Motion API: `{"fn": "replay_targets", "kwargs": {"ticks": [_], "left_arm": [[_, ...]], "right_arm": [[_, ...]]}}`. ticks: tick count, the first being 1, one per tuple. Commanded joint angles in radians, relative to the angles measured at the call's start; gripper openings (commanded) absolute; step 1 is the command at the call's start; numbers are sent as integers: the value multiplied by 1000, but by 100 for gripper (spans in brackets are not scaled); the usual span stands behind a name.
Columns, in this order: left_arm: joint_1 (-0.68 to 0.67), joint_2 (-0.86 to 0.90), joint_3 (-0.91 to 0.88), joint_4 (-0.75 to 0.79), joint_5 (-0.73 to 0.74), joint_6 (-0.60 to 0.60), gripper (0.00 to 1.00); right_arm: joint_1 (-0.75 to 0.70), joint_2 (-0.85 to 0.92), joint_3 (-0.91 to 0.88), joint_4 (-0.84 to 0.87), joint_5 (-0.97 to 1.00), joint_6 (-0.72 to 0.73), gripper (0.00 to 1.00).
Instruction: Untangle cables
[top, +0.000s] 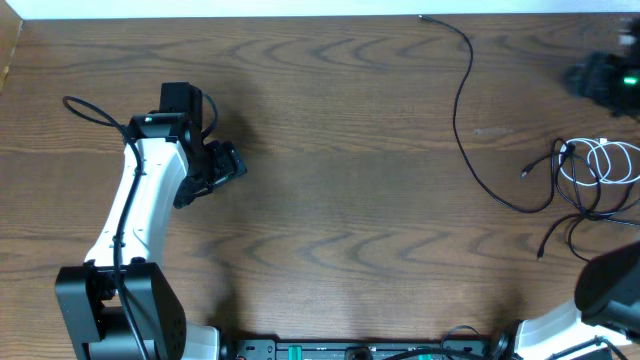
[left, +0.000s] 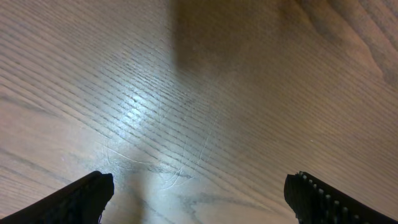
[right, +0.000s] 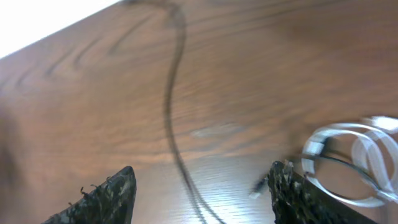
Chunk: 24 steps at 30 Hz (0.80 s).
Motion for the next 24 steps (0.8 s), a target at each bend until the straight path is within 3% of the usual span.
{"fn": "replay_targets", "kwargs": {"ticks": [1, 6, 9, 11, 16, 24], "left_arm": [[5, 0, 5, -6, -2, 13, 93], [5, 0, 5, -6, -2, 13, 94], [5, 0, 5, -6, -2, 13, 93], [5, 0, 5, -6, -2, 13, 93], [5, 0, 5, -6, -2, 13, 93], [5, 0, 5, -2, -3, 13, 93]], "right_arm": [[123, 83, 2, -19, 74, -61, 64], [265, 231, 2, -69, 148, -61, 64], [314, 294, 2, -37, 148, -53, 52], [347, 323, 2, 21, 180, -7, 50], [430, 365, 2, 183, 405, 181, 52], [499, 382, 1, 291, 648, 280, 60]]}}
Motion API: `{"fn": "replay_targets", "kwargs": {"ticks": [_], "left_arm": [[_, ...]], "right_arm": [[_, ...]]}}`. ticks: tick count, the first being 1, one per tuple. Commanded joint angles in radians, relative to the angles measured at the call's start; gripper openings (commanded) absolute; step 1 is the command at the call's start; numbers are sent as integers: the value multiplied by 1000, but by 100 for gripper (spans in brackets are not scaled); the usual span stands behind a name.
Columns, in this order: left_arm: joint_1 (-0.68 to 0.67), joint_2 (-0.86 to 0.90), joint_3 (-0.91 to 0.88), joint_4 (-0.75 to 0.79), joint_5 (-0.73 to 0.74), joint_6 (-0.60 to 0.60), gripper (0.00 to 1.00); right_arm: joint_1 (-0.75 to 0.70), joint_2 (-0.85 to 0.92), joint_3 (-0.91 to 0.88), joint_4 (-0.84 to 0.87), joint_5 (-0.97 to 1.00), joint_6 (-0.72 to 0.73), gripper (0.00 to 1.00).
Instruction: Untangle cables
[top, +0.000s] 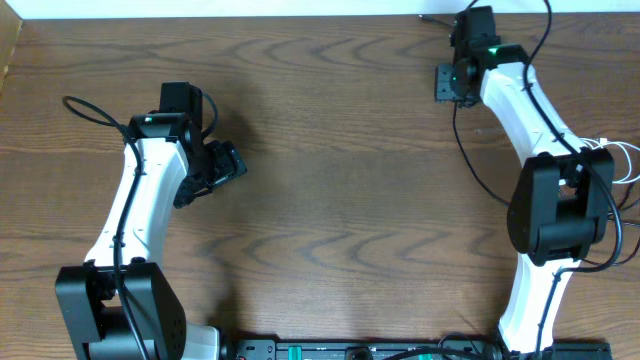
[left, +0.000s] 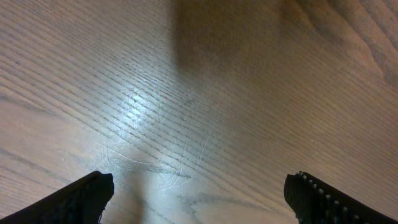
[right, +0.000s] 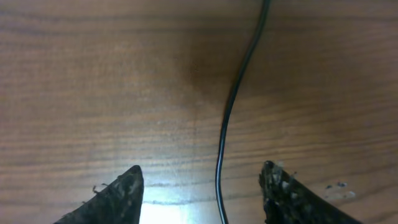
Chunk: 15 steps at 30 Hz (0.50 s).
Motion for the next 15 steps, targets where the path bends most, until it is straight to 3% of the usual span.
{"fn": "replay_targets", "kwargs": {"ticks": [1, 4, 10, 15], "left_arm": [[5, 0, 5, 5, -12, 13, 93], [3, 0, 5, 29, -79, 23, 93], [-40, 0, 5, 82, -82, 143, 93], [-91, 0, 5, 95, -83, 156, 93]], "right_arm": [[3, 32, 2, 18, 112, 102, 61], [-7, 64, 2, 21, 59, 124, 62], [-15, 113, 2, 40, 6, 124, 62], [-16, 138, 2, 42, 8, 125, 61]]}}
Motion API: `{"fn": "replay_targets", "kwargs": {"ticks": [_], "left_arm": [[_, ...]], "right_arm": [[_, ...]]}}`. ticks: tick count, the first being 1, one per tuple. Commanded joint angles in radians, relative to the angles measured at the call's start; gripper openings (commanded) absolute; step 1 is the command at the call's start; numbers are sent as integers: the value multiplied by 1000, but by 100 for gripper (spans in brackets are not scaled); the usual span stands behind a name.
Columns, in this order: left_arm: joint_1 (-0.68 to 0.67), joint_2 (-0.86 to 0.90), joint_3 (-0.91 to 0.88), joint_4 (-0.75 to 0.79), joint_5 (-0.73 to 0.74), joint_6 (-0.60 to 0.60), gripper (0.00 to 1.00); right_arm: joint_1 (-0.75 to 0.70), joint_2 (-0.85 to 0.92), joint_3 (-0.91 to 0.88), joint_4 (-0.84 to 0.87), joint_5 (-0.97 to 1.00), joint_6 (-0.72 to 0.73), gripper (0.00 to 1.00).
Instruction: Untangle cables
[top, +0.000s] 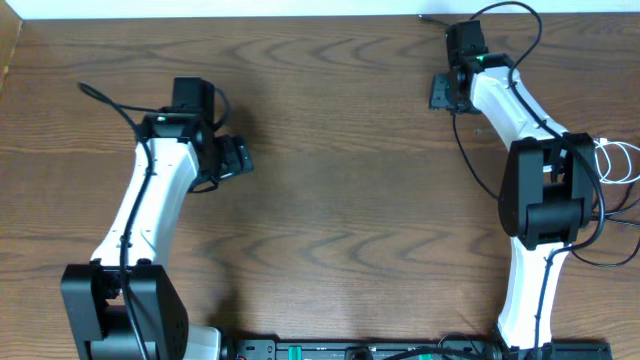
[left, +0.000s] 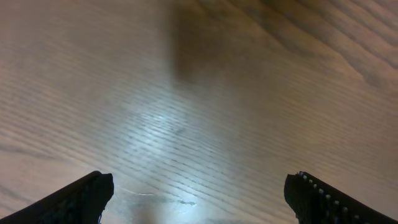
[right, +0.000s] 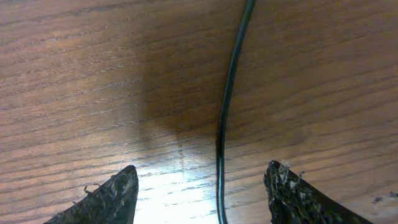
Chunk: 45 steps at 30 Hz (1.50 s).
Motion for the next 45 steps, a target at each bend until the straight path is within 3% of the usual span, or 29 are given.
{"fn": "replay_targets", "kwargs": {"ticks": [1, 11, 32, 34, 38, 45], "left_arm": [[-39, 0, 5, 8, -21, 40, 93], [-118, 0, 5, 26, -22, 39, 93], [-120, 0, 5, 14, -23, 39, 93], [-120, 0, 5, 14, -23, 39, 93], [-120, 0, 5, 14, -23, 39, 93], [-120, 0, 5, 14, -23, 39, 93]], "right_arm": [[-4, 25, 2, 9, -5, 14, 61], [-18, 32, -2, 24, 6, 18, 61], [-61, 84, -5, 38, -80, 18, 56], [-61, 84, -5, 36, -80, 18, 52], [-61, 84, -5, 34, -81, 18, 22], [-61, 84, -5, 35, -177, 17, 1]]}}
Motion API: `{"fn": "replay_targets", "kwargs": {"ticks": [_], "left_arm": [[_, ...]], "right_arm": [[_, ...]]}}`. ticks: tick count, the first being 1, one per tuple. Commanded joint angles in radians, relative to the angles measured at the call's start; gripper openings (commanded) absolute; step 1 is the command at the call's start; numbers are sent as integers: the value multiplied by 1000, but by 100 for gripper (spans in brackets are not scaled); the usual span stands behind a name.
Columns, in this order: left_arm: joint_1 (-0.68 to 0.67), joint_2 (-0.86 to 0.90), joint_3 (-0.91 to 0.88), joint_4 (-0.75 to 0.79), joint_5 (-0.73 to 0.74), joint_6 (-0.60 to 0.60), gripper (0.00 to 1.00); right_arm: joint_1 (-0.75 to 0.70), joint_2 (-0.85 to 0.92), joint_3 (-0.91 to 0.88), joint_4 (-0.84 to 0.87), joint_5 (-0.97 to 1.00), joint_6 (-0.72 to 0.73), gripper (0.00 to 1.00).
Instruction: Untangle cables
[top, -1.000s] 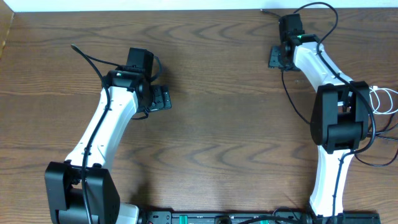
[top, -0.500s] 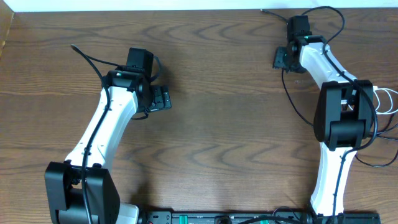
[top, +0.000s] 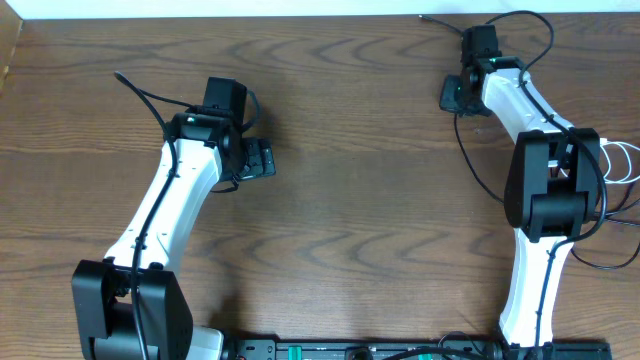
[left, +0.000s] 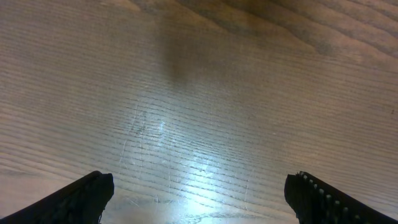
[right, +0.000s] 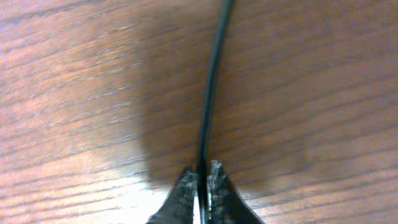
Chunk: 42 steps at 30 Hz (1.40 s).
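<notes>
A long black cable (top: 462, 142) runs from the table's far edge down toward a tangle of black and white cables (top: 618, 165) at the right edge. My right gripper (top: 455, 97) is shut on this black cable (right: 212, 81) near its far end; in the right wrist view the fingertips (right: 201, 180) pinch it just above the wood. My left gripper (top: 262, 160) hovers open over bare table left of centre, with only wood between its fingers (left: 199, 200).
The wooden table (top: 340, 230) spreads between the two arms. The right arm's white links (top: 545, 170) cover part of the tangle. The table's far edge (top: 300, 16) meets a white wall just behind the right gripper.
My right gripper, then open astride the black cable, is now shut on it. The left arm has moved to the right, still open over bare wood.
At first my right arm was at the right edge near the tangle and the left gripper hung open at the left. Then the right gripper was open over the black cable near the far edge, then lower astride it, and now grips it. The left arm has shifted rightward.
</notes>
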Motion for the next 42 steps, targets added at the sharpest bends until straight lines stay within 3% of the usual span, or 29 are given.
{"fn": "replay_targets", "kwargs": {"ticks": [1, 11, 17, 22, 29, 40, 42], "left_arm": [[0, 0, 5, -3, -19, 20, 93], [0, 0, 5, -4, -19, 21, 93], [0, 0, 5, -4, -19, 20, 93], [0, 0, 5, -3, -19, 20, 93], [0, 0, 5, -3, -19, 21, 93], [0, 0, 5, -9, -19, 20, 93], [0, 0, 5, -11, -19, 20, 93]], "right_arm": [[-1, 32, -4, -6, -80, 4, 1], [-51, -168, -3, -93, -92, -71, 1], [-230, -465, -3, -176, 69, -60, 1], [-395, -595, -3, -231, 116, -48, 1], [-572, -601, -4, -389, 112, -49, 1], [-599, -576, -4, -480, 113, -49, 1], [-600, -576, -4, -494, 113, -49, 10]]}}
